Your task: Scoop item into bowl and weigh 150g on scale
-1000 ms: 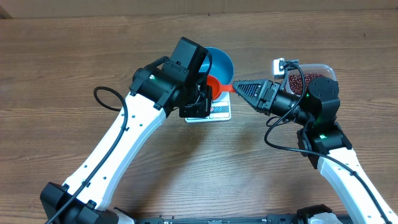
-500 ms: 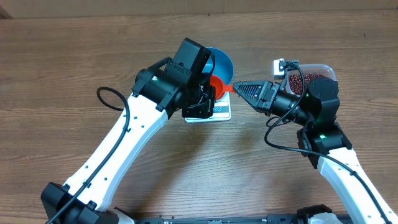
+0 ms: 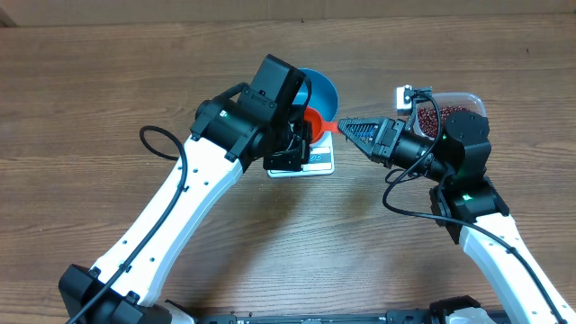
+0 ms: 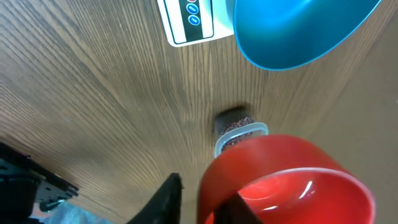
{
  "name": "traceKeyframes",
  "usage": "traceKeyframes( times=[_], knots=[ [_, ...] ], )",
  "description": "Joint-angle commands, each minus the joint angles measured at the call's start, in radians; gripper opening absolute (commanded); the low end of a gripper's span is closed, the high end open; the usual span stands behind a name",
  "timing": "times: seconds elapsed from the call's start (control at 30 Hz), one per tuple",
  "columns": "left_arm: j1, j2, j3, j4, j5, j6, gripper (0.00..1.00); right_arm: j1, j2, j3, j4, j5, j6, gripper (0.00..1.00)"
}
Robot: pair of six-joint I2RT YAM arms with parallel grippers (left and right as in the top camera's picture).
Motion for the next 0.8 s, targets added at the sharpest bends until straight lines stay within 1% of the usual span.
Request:
traceKeyframes(
  times=[0.0,0.03,0.07,0.1,0.13,0.2,0.4,0.53,0.77],
  knots=[
    [-0.005,-0.022,0.016,-0.003,0.002,-0.003,0.51,0.005,-0.004,0.019,0.009,-0.008,0.001,0.04],
    [-0.005,-0.022,0.016,-0.003,0.002,-0.003,0.6,0.005,-0.004,0.019,0.009,-0.008,0.001,0.04],
    [-0.005,-0.022,0.016,-0.003,0.002,-0.003,0.71,0.005,-0.004,0.019,0.009,-0.008,0.001,0.04],
    [-0.005,-0.022,0.016,-0.003,0.002,-0.003,0.77,0.005,-0.004,0.019,0.009,-0.008,0.001,0.04],
    [-0.005,-0.022,0.016,-0.003,0.002,-0.004,0.88,0.005,-0.004,0.019,0.009,-0.008,0.0,0.04],
    [-0.005,-0.022,0.016,-0.003,0.002,-0.004,1.0,0.005,-0.004,0.019,0.005,-0.005,-0.011,0.04],
    [-0.005,-0.022,0.016,-0.003,0.002,-0.003,1.0,0.003,-0.004,0.019,-0.146,0.101,-0.159,0.04],
    [-0.005,-0.022,0.016,-0.003,0.002,-0.004,1.0,0.001,-0.004,0.019,-0.291,0.206,-0.262,0.04],
    [-0.005,-0.022,0.016,-0.003,0.002,-0.004,1.0,-0.055,-0.007,0.019,-0.371,0.212,-0.335,0.04]
  ],
)
